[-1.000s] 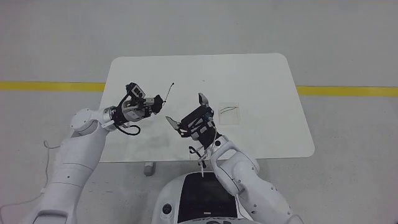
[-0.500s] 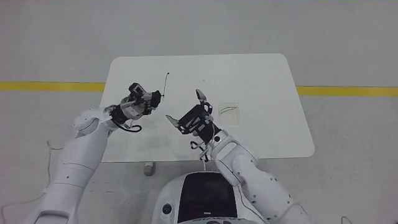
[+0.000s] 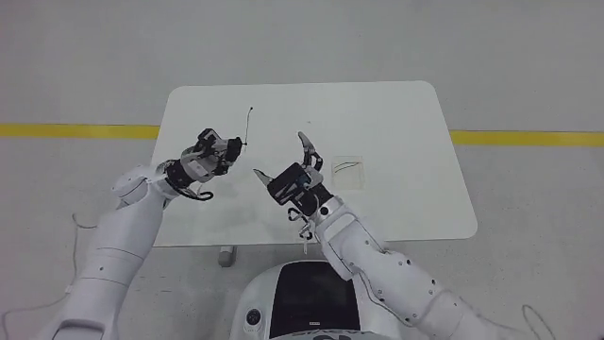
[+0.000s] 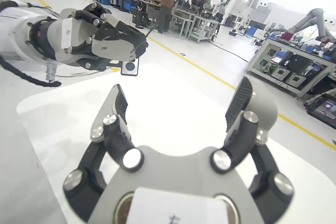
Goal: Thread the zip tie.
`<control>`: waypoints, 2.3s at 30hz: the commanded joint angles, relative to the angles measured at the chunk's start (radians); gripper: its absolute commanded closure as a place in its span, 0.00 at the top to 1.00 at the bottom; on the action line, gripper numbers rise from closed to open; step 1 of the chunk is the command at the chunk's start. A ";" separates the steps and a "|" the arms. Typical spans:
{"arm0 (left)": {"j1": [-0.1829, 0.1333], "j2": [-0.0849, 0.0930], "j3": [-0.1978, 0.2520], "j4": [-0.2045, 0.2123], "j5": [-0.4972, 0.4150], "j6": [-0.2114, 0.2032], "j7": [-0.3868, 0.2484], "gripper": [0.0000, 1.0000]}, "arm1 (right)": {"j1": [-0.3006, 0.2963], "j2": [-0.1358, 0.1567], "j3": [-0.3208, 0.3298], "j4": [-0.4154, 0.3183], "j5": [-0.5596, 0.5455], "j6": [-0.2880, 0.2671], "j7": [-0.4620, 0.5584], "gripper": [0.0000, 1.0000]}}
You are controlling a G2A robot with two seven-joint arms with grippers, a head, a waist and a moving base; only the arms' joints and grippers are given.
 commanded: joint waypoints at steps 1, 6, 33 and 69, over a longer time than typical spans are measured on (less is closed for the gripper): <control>0.008 -0.003 0.003 -0.011 -0.039 0.031 0.053 0.00 | 0.025 0.006 -0.006 0.013 0.000 -0.016 -0.004 1.00; 0.019 -0.006 0.005 -0.010 -0.151 0.140 0.093 0.00 | 0.068 0.020 -0.060 0.036 0.000 0.043 -0.048 1.00; -0.006 0.013 0.110 0.022 -0.309 0.140 0.116 0.00 | 0.151 0.007 -0.149 0.086 0.000 0.107 -0.089 0.31; -0.006 0.013 0.110 0.022 -0.309 0.140 0.116 0.00 | 0.187 -0.086 -0.161 0.165 0.000 0.107 -0.105 0.17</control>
